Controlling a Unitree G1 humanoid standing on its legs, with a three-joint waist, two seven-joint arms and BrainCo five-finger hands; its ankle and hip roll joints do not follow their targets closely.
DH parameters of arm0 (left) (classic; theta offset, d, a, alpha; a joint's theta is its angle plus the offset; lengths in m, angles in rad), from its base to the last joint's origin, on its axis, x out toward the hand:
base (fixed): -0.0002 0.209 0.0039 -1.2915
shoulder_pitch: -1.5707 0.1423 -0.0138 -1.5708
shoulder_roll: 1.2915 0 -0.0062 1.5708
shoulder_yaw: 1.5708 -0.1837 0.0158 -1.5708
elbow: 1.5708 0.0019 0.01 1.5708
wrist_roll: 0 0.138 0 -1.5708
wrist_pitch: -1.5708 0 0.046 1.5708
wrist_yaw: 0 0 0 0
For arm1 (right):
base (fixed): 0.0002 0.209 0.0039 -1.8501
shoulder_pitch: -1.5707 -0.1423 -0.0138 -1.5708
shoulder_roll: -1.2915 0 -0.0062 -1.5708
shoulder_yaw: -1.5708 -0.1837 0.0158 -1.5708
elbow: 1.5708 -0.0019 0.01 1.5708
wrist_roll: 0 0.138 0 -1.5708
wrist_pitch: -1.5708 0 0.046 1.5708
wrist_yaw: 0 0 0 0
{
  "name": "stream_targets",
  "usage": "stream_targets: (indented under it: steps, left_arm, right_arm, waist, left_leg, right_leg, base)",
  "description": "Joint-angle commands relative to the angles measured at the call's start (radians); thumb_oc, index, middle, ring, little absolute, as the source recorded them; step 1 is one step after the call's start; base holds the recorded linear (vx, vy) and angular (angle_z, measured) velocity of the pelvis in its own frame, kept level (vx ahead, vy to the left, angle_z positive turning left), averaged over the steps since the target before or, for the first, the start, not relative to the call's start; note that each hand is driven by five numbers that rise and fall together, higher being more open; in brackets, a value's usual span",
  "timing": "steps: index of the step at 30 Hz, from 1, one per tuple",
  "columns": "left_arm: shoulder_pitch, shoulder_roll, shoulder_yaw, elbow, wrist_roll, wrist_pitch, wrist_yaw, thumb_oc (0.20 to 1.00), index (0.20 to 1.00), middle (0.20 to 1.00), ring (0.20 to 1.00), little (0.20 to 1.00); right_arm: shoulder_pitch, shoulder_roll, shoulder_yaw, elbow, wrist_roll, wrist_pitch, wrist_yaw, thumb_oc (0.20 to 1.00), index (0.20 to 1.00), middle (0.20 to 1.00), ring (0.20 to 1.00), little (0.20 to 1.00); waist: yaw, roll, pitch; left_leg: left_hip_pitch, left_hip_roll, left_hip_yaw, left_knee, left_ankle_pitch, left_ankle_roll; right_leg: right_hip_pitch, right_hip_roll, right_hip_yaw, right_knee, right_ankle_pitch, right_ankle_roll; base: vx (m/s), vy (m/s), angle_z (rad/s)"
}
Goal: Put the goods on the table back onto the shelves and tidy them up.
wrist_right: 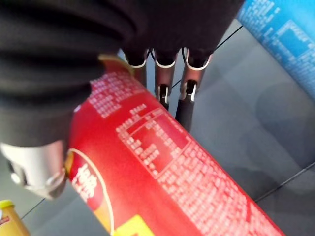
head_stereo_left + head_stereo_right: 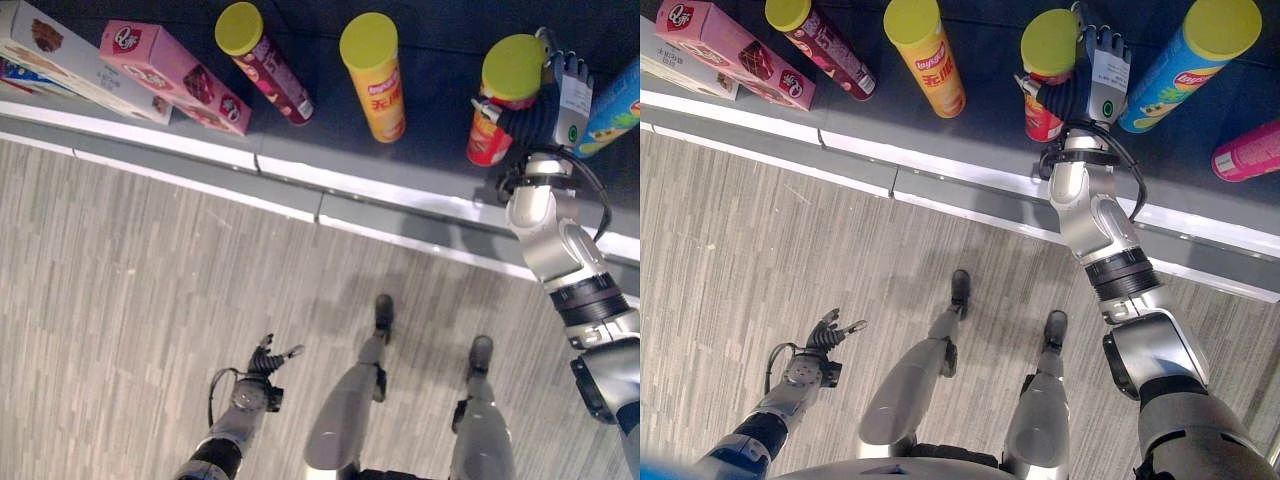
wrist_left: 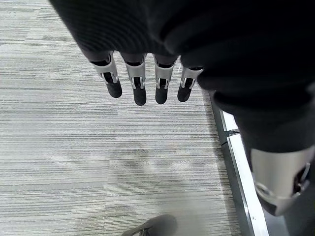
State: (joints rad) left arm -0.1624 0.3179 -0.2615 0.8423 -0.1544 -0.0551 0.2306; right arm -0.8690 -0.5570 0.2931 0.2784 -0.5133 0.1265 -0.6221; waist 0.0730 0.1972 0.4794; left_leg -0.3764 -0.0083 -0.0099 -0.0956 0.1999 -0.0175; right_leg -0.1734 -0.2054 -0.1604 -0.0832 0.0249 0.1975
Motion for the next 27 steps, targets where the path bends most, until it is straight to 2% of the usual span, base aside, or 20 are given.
stream_targets:
  steps: [1, 8, 9, 10, 19, 24, 25, 26, 27]
  left_arm:
    - [-0.016, 0.006, -0.008, 0.065, -0.028, -0.003, 0.024, 1.000, 1.000, 1.000, 1.000, 1.000]
    - [-0.021, 0.005, -0.010, 0.065, -0.028, -0.002, 0.029, 1.000, 1.000, 1.000, 1.000, 1.000]
    - [-0.021, 0.005, -0.009, 0.065, -0.028, 0.000, 0.031, 1.000, 1.000, 1.000, 1.000, 1.000]
    - [-0.021, 0.005, -0.009, 0.065, -0.028, 0.000, 0.031, 1.000, 1.000, 1.000, 1.000, 1.000]
    - [-0.034, 0.006, -0.006, 0.074, -0.019, 0.005, 0.031, 1.000, 1.000, 1.000, 1.000, 1.000]
    - [-0.033, -0.002, -0.001, 0.090, -0.008, 0.013, 0.025, 1.000, 1.000, 1.000, 1.000, 1.000]
    - [-0.030, -0.005, 0.007, 0.096, -0.003, 0.015, 0.021, 1.000, 1.000, 1.000, 1.000, 1.000]
    - [-0.026, -0.014, 0.017, 0.117, 0.012, 0.027, 0.020, 1.000, 1.000, 1.000, 1.000, 1.000]
    - [-0.026, -0.014, 0.017, 0.117, 0.012, 0.027, 0.020, 1.000, 1.000, 1.000, 1.000, 1.000]
  right_arm:
    - [0.016, 0.010, 0.036, -0.027, -0.050, -0.015, 0.015, 0.200, 0.200, 0.200, 0.200, 0.200]
    - [0.012, 0.012, 0.039, -0.017, -0.051, -0.012, 0.009, 0.200, 0.200, 0.200, 0.200, 0.200]
    - [0.016, 0.014, 0.036, -0.021, -0.053, -0.012, 0.004, 0.875, 0.875, 0.875, 0.875, 0.875]
    - [0.017, 0.015, 0.036, -0.022, -0.053, -0.012, 0.004, 1.000, 1.000, 1.000, 1.000, 1.000]
    - [0.033, 0.005, 0.037, -0.074, -0.061, -0.027, 0.012, 1.000, 1.000, 1.000, 1.000, 1.000]
    - [0.085, -0.024, 0.013, -0.235, -0.061, -0.071, 0.050, 1.000, 1.000, 1.000, 1.000, 1.000]
    - [0.111, -0.030, 0.009, -0.280, -0.050, -0.093, 0.066, 1.000, 1.000, 1.000, 1.000, 1.000]
    - [0.218, -0.031, -0.009, -0.384, -0.013, -0.126, 0.130, 1.000, 1.000, 1.000, 1.000, 1.000]
    - [0.219, -0.032, -0.010, -0.385, -0.013, -0.126, 0.131, 1.000, 1.000, 1.000, 1.000, 1.000]
  waist:
    - [0.005, -0.036, -0.038]
    - [0.002, -0.041, -0.038]
    - [0.001, -0.040, -0.038]
    - [0.001, -0.041, -0.038]
    - [-0.006, -0.048, -0.053]
    - [-0.019, -0.066, -0.080]
    - [-0.028, -0.075, -0.090]
    - [-0.044, -0.098, -0.116]
    - [-0.044, -0.098, -0.116]
  left_leg:
    - [-0.081, 0.071, 0.029, 0.108, -0.101, -0.097]
    - [-0.076, 0.073, 0.030, 0.103, -0.100, -0.097]
    - [-0.076, 0.074, 0.030, 0.102, -0.100, -0.097]
    - [-0.075, 0.074, 0.030, 0.101, -0.100, -0.097]
    - [-0.056, 0.079, 0.035, 0.096, -0.102, -0.101]
    - [-0.027, 0.088, 0.041, 0.088, -0.105, -0.107]
    - [-0.015, 0.092, 0.042, 0.085, -0.108, -0.109]
    - [0.017, 0.104, 0.048, 0.080, -0.114, -0.110]
    - [0.018, 0.104, 0.048, 0.080, -0.114, -0.110]
  right_leg:
    - [-0.088, -0.069, 0.024, 0.153, -0.085, 0.003]
    - [-0.093, -0.067, 0.030, 0.156, -0.084, 0.003]
    - [-0.093, -0.067, 0.031, 0.155, -0.083, 0.003]
    - [-0.093, -0.067, 0.032, 0.155, -0.083, 0.003]
    - [-0.078, -0.065, 0.033, 0.148, -0.083, 0.004]
    - [-0.050, -0.060, 0.029, 0.132, -0.079, 0.004]
    - [-0.041, -0.057, 0.030, 0.128, -0.080, 0.003]
    - [-0.008, -0.053, 0.024, 0.112, -0.079, 0.002]
    - [-0.007, -0.053, 0.024, 0.111, -0.078, 0.002]
  base:
    - [0.00, 0.000, 0.00]
    - [0.00, 0.000, 0.00]
    - [0.00, 0.000, 0.00]
    - [0.00, 0.000, 0.00]
    - [0.00, 0.000, 0.00]
    - [0.00, -0.005, -0.01]
    - [0.02, -0.068, -0.15]
    - [0.02, -0.068, -0.14]
    - [0.04, -0.102, -0.09]
